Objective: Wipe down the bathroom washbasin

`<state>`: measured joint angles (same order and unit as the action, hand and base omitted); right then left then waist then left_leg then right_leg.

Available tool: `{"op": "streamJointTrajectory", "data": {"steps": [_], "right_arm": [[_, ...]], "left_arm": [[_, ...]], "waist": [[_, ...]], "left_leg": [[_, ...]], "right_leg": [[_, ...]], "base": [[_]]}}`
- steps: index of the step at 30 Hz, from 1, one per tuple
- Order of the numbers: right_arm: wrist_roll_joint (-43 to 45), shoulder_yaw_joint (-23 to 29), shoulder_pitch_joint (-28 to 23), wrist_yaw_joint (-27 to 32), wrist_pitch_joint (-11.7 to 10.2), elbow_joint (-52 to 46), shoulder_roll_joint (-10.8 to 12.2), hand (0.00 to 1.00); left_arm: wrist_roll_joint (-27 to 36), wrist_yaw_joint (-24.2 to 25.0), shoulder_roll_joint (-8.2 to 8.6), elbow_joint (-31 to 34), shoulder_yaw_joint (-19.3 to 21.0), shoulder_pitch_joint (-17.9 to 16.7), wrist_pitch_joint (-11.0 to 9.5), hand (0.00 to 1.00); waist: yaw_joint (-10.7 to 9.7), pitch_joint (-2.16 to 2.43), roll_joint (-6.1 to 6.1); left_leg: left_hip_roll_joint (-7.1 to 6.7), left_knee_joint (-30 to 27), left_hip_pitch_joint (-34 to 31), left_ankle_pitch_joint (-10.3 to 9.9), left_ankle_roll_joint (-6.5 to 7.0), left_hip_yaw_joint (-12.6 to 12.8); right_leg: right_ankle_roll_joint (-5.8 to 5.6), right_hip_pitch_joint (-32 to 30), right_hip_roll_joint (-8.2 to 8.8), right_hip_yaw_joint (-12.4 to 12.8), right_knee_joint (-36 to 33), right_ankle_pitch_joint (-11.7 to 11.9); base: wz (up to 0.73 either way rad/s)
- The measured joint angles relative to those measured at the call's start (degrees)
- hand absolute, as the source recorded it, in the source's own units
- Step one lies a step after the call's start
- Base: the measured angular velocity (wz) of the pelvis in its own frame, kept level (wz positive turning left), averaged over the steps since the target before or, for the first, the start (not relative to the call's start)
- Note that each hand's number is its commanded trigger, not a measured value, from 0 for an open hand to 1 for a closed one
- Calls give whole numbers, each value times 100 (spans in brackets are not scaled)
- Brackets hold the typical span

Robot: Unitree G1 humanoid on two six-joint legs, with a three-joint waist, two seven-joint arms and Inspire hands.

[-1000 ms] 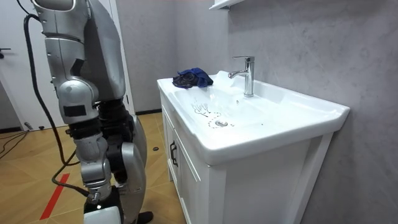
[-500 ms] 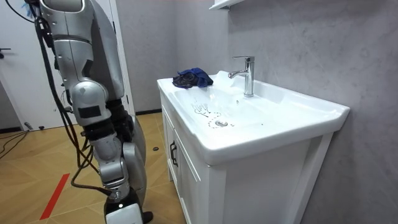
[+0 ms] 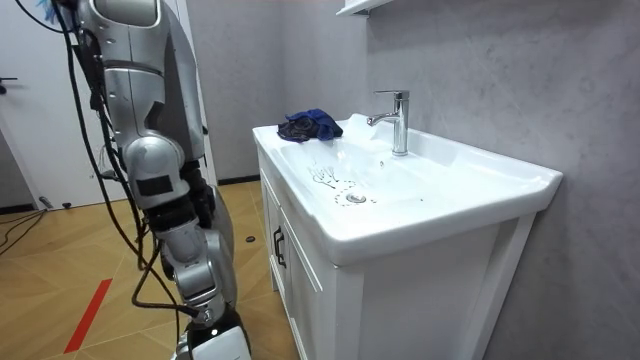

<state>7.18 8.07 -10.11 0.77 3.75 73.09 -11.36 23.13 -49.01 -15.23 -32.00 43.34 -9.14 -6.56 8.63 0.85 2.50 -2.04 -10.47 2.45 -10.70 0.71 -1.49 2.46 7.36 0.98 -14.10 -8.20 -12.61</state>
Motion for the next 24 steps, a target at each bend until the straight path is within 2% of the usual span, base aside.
{"op": "streamJointTrajectory", "data": {"steps": [2, 5, 7, 10, 13, 15, 16, 17, 24], "right_arm": [[-14, -6, 38, 50, 1, 0, -3, 0], [-21, -15, 170, 49, -9, 2, 2, 0], [-9, -134, 282, 151, -10, 12, -16, 0], [-12, -150, 374, 176, -12, 54, -16, 0], [-11, -196, 395, 167, -24, 64, -13, 0], [-9, -193, 417, 156, -61, 73, -3, 0], [-18, -194, 448, 150, -75, 103, 2, 0], [-26, -217, 466, 151, -77, 117, 1, 0], [-247, -353, 540, 156, -135, 262, -40, 0]], "left_arm": [[-3, -118, -24, 270, 23, 96, -34, 0], [-18, -198, -25, 369, 29, 196, -56, 0], [-18, -201, -31, 625, 13, 317, -59, 0], [-34, -169, -187, 884, -70, 357, -73, 0], [-174, -146, -271, 1078, -81, 473, -82, 0], [-424, -138, -269, 1361, -91, 473, -81, 0], [-654, -140, -269, 1628, -93, 472, -80, 0], [-838, -148, -270, 1919, -120, 474, -80, 0], [-1911, -94, -270, 2794, -423, 486, -76, 0]], "waist": [[-2, -6, 137], [5, -37, 215], [1, -20, 295], [-1, -2, 298], [-1, -23, 301], [-19, -64, 263], [-25, -96, 235], [-35, -109, 217], [-90, -106, 257]], "left_leg": [[-7, 9, 0, 1, 3, 4], [0, 9, -1, 2, 3, 50], [1, -18, -17, 2, 3, 51], [8, -30, -22, 2, 2, 62], [3, -14, 24, 2, 2, 62], [1, -17, 22, 2, 2, 59], [1, -28, 13, 2, 2, 48], [-1, -33, 11, 2, 2, 42], [-7, -41, 27, 2, 3, 27]], "right_leg": [[-5, -42, 10, 21, -40, -3], [-5, -81, 1, 115, -48, -4], [-4, -97, -3, 140, -53, -4], [3, -113, -13, 178, -48, 0], [2, -71, -11, 194, -44, 0], [-1, -67, -7, 188, -39, -2], [-1, -69, -8, 179, -39, -2], [-1, -73, -7, 176, -34, -2], [-9, -47, -2, 147, -29, 3]], "base": [[-5], [-16], [-8], [-5], [-2], [0], [4], [0], [1]]}}
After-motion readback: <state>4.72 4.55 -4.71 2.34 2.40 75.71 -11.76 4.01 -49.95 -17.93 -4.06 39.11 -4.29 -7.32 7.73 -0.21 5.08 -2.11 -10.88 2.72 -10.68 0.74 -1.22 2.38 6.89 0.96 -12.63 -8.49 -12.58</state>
